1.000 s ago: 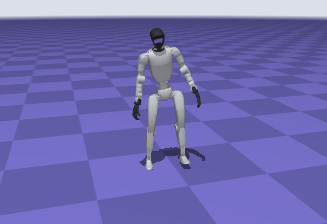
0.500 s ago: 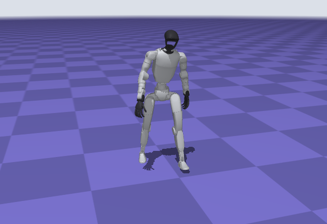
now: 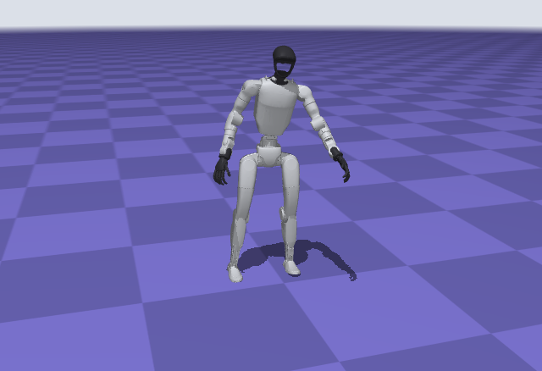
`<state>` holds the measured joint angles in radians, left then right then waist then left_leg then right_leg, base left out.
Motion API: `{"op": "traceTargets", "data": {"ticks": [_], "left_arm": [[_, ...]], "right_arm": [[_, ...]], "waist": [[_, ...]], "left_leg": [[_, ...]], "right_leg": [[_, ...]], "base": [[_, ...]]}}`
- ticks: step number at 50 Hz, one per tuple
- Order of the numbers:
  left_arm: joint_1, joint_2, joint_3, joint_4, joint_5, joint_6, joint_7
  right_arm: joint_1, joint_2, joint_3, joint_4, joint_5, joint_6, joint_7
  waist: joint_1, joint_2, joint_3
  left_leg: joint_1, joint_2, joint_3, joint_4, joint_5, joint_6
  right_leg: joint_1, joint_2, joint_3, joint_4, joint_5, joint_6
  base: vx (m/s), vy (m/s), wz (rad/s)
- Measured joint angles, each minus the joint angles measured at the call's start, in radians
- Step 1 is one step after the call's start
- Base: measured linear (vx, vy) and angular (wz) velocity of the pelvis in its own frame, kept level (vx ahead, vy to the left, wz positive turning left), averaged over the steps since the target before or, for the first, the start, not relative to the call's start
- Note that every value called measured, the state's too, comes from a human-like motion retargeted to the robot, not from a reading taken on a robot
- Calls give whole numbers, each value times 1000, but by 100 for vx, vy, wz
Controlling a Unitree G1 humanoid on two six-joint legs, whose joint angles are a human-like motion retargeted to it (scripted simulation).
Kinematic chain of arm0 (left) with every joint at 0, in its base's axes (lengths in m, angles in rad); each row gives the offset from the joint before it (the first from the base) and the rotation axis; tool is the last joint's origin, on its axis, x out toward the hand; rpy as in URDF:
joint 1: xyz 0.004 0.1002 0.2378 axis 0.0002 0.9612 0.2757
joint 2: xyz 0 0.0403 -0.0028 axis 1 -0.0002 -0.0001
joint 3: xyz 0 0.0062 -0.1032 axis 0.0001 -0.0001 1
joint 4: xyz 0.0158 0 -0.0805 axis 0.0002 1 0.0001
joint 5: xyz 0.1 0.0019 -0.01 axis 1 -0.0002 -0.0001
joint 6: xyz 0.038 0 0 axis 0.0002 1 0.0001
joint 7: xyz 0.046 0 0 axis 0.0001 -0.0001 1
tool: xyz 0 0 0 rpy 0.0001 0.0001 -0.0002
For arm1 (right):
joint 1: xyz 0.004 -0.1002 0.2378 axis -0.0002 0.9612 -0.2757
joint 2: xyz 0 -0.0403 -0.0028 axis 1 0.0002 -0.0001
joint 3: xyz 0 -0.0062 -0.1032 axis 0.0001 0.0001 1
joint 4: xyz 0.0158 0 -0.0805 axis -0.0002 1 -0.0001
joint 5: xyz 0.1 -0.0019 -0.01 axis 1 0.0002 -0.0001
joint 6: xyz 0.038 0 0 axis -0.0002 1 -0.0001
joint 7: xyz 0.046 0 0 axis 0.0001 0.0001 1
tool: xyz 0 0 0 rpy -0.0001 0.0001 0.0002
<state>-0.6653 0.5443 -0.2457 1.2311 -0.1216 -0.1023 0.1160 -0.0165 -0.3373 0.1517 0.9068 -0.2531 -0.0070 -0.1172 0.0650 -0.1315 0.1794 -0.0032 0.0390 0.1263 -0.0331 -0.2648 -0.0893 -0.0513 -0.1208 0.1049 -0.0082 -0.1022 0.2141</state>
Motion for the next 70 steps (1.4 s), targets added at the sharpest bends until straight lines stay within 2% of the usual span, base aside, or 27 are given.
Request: {"op": "traceTargets", "data": {"ticks": [5,10,17,23,30,37,42,47,55,62,65,70], "left_arm": [[-71,-33,-18,-44,-9,9,14],[-40,-95,-18,-125,-18,1,-7],[173,-168,-6,-223,-10,-4,-103],[404,-211,23,-180,23,14,-137],[604,-232,110,2,83,37,-119],[765,-229,270,117,80,57,-156],[860,-239,366,124,28,63,-205],[896,-241,373,133,27,78,-254],[829,-150,289,74,12,51,-230],[524,-9,189,139,22,23,-102],[332,26,124,180,63,31,-34],[49,21,56,143,61,21,42]], "right_arm": [[23,-6,-27,48,-26,27,20],[48,-14,-71,83,-28,38,40],[89,-28,-141,74,39,28,50],[102,-24,-170,97,71,22,19],[14,-1,-100,283,-6,28,-9],[-133,5,-22,415,-114,40,16],[-253,-21,-23,367,-113,40,6],[-359,-39,-16,234,-63,30,4],[-398,-10,48,-36,29,-10,-29],[-225,13,82,-212,75,-50,-29],[-131,17,93,-218,62,-51,-14],[4,25,96,-153,11,-38,20]], "waist": [[-38,34,12],[-70,70,21],[-118,145,21],[-128,178,28],[-44,156,57],[96,122,92],[171,100,111],[201,70,108],[196,-49,62],[179,-163,10],[167,-180,-5],[128,-171,-24]], "left_leg": [[24,-15,-24,30,-37,-1],[40,-39,-52,42,-58,3],[44,-55,-91,44,-64,0],[35,-78,-122,47,-41,34],[-25,-86,-83,6,-2,77],[-121,-58,-31,-42,70,59],[-166,-25,32,-51,88,33],[-180,7,95,-53,114,21],[-171,30,130,-54,194,19],[-153,35,145,-54,144,13],[-137,37,134,-54,120,13],[-94,43,109,-51,86,8]], "right_leg": [[-34,-19,-91,-28,61,0],[-40,-37,-154,-37,125,6],[-15,-60,-201,-33,69,-8],[1,-81,-223,-24,29,10],[26,-83,-215,5,-17,14],[72,-63,-158,20,-57,16],[106,-54,-99,19,-78,33],[129,-44,-43,12,-98,48],[123,-40,33,13,-118,41],[115,-39,71,19,-67,43],[118,-25,87,24,-59,38],[106,3,76,18,-71,25]], "base": [[17,-1,26],[18,-6,33],[18,-13,31],[17,-18,23],[17,-16,-6],[21,-7,-49],[25,2,-73],[27,8,-68],[29,16,-52],[28,19,-16],[25,18,15],[23,16,23]]}}
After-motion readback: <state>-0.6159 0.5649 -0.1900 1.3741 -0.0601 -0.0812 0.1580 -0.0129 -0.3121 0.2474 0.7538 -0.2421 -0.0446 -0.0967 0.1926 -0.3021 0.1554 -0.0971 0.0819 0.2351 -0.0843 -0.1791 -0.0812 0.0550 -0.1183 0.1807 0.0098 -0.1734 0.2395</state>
